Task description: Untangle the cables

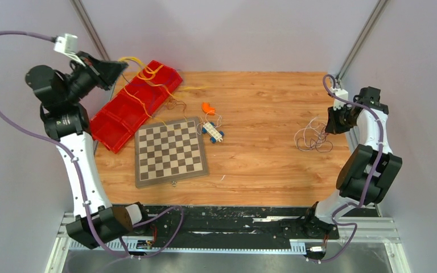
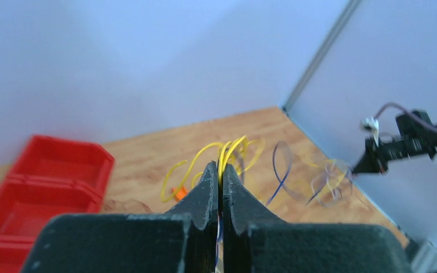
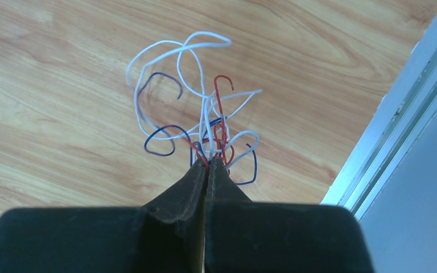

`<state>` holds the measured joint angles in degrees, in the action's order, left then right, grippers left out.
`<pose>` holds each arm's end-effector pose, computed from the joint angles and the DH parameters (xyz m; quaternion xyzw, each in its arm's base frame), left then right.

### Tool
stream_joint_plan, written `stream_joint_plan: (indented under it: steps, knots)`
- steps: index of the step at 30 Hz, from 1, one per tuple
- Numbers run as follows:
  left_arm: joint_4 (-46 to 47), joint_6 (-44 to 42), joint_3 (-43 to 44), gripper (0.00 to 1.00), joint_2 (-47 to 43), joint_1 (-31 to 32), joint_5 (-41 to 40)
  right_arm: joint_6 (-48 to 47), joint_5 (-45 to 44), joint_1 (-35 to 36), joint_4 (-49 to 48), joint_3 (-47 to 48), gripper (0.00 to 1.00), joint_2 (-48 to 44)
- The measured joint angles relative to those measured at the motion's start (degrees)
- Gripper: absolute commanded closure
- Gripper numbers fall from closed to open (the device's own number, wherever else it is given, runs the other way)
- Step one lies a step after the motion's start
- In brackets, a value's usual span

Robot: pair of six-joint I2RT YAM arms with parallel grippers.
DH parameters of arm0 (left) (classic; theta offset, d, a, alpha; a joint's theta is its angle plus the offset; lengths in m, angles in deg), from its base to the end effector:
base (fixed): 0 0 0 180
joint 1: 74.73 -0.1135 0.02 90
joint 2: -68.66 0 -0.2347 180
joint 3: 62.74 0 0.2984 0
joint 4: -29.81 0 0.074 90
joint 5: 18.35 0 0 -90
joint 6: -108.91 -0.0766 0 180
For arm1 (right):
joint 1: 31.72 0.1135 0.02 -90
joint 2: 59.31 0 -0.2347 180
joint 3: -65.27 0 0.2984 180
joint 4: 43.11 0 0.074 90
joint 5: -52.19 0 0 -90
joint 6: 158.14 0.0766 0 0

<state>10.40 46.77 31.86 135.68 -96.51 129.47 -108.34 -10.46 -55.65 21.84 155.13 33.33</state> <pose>0.3087 0.0535 0.4840 0.0909 0.6737 -0.3513 0.6438 0.3641 -0.1231 0.2020 -0.1801 0.9373 0.0970 0.2822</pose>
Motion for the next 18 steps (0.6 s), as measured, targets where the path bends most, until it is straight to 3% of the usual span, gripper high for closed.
stream_joint_plan:
  steps: [7, 15, 17, 18]
  knots:
    - [10.12, 11.13, 7.26, 1.00, 4.31, -4.46, -1.86, 0.02, -1.46, -0.11, -1.22, -1.51, 1.00, 2.67]
    - [13.81, 14.38, 1.36, 1.00, 3.02, -0.22, -1.33, 2.49, 4.70, 5.95, 2.67, 2.71, 0.98, 2.62]
    - [13.42, 14.21, -0.72, 1.00, 2.73, 1.09, -0.83, 4.11, 7.39, 8.20, 3.69, 5.97, 0.92, 2.47]
    - [13.07, 14.03, -1.60, 1.00, 2.62, 1.57, -0.57, 4.85, 8.79, 9.25, 3.82, 7.52, 0.75, 2.23]
